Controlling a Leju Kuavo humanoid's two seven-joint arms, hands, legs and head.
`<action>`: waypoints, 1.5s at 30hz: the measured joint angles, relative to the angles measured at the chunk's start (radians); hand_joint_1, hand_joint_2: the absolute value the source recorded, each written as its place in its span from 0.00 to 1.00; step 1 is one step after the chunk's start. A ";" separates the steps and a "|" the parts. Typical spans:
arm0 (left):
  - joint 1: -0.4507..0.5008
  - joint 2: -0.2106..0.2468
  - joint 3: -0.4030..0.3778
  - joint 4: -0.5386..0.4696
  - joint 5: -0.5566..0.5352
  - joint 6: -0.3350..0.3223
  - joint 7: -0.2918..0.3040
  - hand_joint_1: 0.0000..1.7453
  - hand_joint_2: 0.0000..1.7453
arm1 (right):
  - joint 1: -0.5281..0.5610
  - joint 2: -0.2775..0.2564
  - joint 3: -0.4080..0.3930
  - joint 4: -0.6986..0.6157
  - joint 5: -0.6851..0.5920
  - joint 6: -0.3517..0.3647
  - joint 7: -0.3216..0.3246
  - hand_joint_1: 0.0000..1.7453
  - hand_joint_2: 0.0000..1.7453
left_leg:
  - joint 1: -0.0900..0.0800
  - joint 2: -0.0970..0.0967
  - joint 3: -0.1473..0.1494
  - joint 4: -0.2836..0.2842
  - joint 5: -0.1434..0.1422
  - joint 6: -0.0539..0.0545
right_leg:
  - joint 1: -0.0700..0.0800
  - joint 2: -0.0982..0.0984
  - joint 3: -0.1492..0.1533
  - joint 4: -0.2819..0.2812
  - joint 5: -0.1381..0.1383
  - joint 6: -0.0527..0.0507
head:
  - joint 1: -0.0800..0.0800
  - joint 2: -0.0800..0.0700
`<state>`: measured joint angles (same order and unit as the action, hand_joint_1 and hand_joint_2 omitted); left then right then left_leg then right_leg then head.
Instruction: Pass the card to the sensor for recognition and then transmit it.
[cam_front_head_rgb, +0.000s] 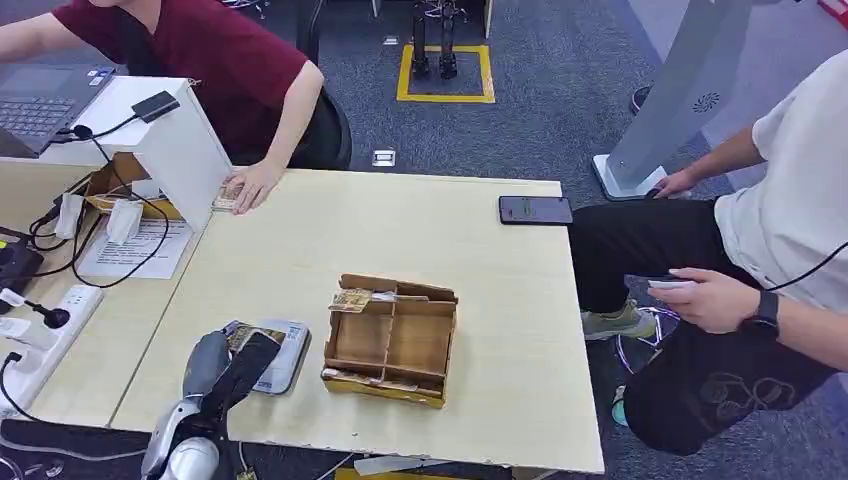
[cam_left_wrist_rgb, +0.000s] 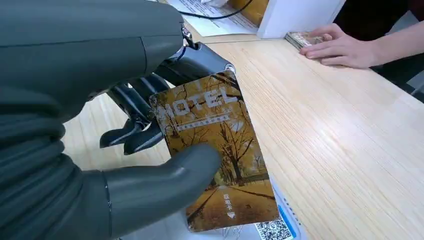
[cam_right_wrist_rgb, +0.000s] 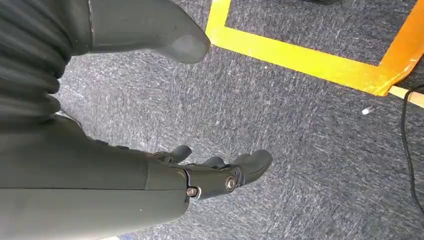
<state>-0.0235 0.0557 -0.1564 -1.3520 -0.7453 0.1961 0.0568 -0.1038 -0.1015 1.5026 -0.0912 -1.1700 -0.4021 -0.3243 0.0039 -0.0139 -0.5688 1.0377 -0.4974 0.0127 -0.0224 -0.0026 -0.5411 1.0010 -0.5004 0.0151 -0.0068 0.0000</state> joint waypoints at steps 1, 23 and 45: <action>-0.001 -0.002 0.000 0.001 -0.008 -0.002 0.000 1.00 1.00 | 0.000 0.000 0.001 0.000 0.000 0.000 0.000 0.00 1.00 | 0.000 0.000 0.000 0.000 0.000 0.000 | 0.000 0.000 0.000 0.000 0.000 0.000 | 0.000 0.000; -0.004 -0.031 0.000 0.064 -0.138 0.006 0.024 1.00 1.00 | -0.009 0.005 0.007 0.000 -0.012 0.004 -0.015 0.00 1.00 | 0.000 0.000 0.004 0.000 0.000 0.000 | 0.000 0.000 0.004 0.000 0.000 0.000 | 0.000 0.000; 0.057 -0.082 0.103 0.020 0.677 -0.185 -0.310 1.00 1.00 | -0.011 0.008 0.032 0.000 -0.024 -0.008 -0.034 0.00 1.00 | 0.000 0.000 0.004 0.000 0.001 0.000 | 0.000 0.000 0.004 0.000 0.000 0.000 | 0.000 0.000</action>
<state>0.0336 -0.0267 -0.0530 -1.3322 -0.0683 0.0106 -0.2534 -0.1150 -0.0938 1.5343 -0.0916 -1.1940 -0.4105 -0.3582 0.0040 -0.0140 -0.5649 1.0375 -0.4969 0.0132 -0.0223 -0.0029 -0.5369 1.0010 -0.5003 0.0152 -0.0065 0.0004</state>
